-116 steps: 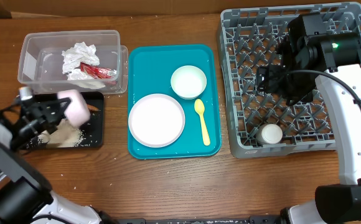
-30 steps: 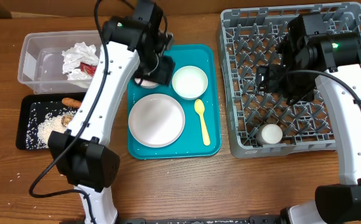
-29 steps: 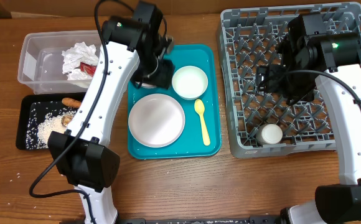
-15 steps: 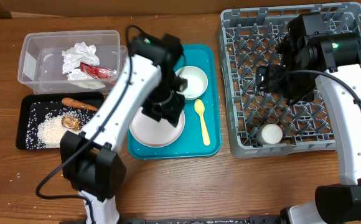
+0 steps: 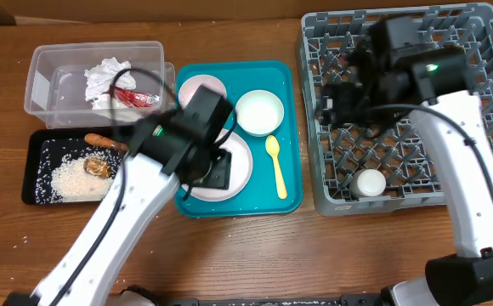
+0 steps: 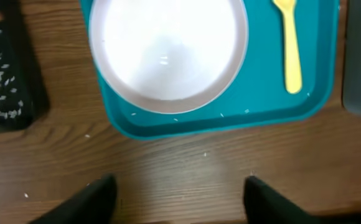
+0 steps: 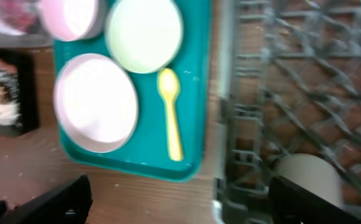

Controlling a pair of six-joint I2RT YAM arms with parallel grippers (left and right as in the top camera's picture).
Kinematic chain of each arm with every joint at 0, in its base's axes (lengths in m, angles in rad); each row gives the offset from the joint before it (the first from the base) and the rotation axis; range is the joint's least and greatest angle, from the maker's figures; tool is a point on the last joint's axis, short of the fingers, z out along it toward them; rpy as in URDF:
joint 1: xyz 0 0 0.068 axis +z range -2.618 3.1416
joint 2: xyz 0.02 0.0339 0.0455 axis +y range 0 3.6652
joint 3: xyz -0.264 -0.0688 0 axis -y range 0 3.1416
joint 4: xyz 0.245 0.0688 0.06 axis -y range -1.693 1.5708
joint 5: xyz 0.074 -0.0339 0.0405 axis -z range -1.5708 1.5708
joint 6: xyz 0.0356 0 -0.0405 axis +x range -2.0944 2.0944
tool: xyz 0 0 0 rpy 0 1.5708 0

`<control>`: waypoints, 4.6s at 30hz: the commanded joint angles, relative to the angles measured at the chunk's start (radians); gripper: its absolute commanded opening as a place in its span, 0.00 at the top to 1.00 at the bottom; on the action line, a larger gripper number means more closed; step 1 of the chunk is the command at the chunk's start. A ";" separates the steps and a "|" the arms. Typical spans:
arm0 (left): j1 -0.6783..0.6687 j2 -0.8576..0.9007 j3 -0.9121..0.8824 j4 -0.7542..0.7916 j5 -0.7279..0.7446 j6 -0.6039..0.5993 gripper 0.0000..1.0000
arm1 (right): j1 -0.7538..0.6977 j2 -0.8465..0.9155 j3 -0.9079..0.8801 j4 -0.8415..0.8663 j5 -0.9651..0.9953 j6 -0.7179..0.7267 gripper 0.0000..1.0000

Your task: Sort waste into correct bins and load items into the dishwasher

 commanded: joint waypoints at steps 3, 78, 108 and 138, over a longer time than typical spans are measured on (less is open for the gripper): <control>0.108 -0.067 -0.113 0.023 -0.064 -0.057 0.18 | 0.143 -0.002 -0.076 0.114 -0.023 0.107 0.09; 0.719 -0.003 -0.117 0.203 0.097 0.290 0.00 | 0.244 -0.071 -0.080 0.249 1.127 0.364 0.96; 0.719 -0.003 -0.117 0.203 0.097 0.290 0.00 | -0.193 0.251 -0.201 0.691 1.041 0.277 0.96; 0.719 -0.003 -0.117 0.203 0.097 0.290 0.00 | -0.040 0.139 -0.013 0.427 0.067 0.253 0.14</control>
